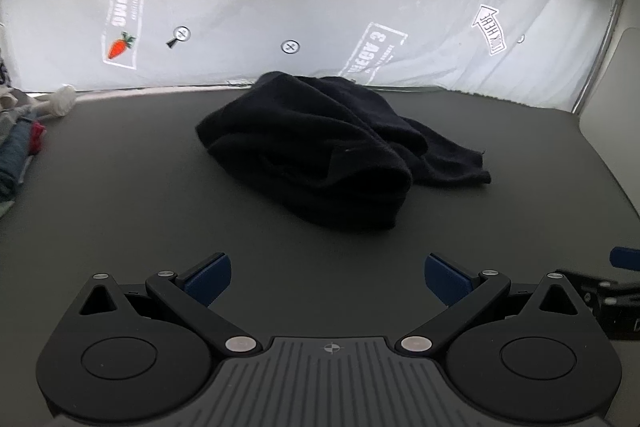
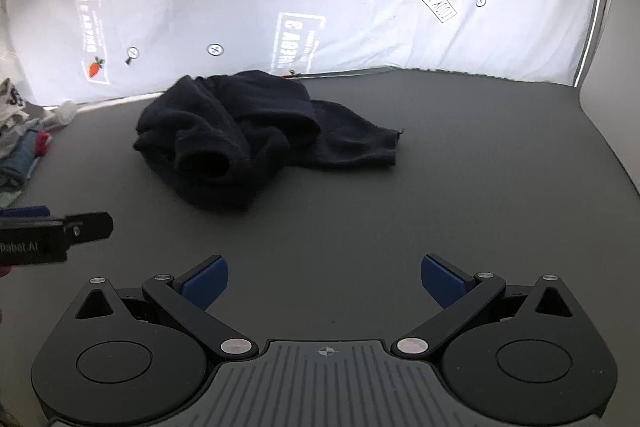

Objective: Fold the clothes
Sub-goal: 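Grasp an edge of the navy sweater with the left gripper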

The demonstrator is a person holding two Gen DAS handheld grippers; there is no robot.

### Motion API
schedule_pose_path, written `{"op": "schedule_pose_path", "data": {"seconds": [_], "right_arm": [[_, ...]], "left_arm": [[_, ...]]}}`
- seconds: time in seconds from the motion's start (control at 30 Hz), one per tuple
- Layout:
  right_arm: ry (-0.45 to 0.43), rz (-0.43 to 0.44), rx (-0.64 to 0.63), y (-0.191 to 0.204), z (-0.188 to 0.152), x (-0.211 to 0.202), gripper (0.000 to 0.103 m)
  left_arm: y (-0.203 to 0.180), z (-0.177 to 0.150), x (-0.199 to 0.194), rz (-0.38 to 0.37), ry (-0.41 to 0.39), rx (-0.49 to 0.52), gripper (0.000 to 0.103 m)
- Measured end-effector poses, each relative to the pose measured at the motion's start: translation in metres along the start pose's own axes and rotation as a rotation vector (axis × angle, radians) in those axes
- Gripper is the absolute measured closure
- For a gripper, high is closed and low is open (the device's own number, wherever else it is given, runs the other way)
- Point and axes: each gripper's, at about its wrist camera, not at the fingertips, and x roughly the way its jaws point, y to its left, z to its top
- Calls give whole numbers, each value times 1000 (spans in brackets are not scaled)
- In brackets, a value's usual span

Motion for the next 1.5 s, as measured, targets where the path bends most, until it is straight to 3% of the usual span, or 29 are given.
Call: {"op": "schedule_pose_path", "data": {"seconds": [0.23, 0.37, 0.53, 0.6, 0.67, 0.73, 0.77, 0.83, 0.87, 0.9, 0.93, 1.03, 1.2, 1.33, 1.4, 1.5], "right_arm": [[40, 12, 116, -35, 3, 17, 0], [47, 12, 207, -61, 2, 19, 0], [57, -10, 276, -86, -7, 15, 0], [67, -10, 301, -93, -12, 14, 0], [72, 0, 317, -98, -15, 14, 2], [77, 10, 312, -100, -15, 13, 8], [77, 15, 307, -100, -15, 13, 15], [74, 22, 293, -100, -14, 11, 29], [73, 22, 287, -99, -14, 11, 41], [74, 20, 283, -99, -13, 12, 49], [74, 18, 280, -99, -13, 12, 56], [66, 18, 274, -98, -13, 10, 58], [46, 26, 257, -93, -9, 8, 58], [38, 50, 242, -85, -6, 10, 58], [31, 68, 230, -78, -4, 10, 58], [29, 106, 201, -63, -1, 14, 58]], "left_arm": [[-13, 27, 56, -2, 42, 29, 0], [-17, 45, 95, -45, 90, -64, 1], [-16, 61, 126, -107, 146, -252, 2], [-20, 66, 145, -103, 176, -270, 2], [-22, 68, 164, -101, 228, -286, 11], [-20, 68, 180, -95, 269, -326, 36], [-18, 68, 182, -90, 267, -345, 40], [-13, 68, 183, -75, 245, -386, 64], [-12, 68, 181, -66, 226, -384, 71], [-12, 67, 175, -55, 202, -367, 83], [-12, 67, 172, -46, 181, -350, 87], [-15, 61, 141, -5, 64, -249, 90], [-16, 41, 68, 157, -108, -72, 92], [19, 23, 12, 258, -166, -153, 94], [41, 11, -8, 351, -185, -166, 96], [76, -5, -23, 409, -154, -250, 96]]}}
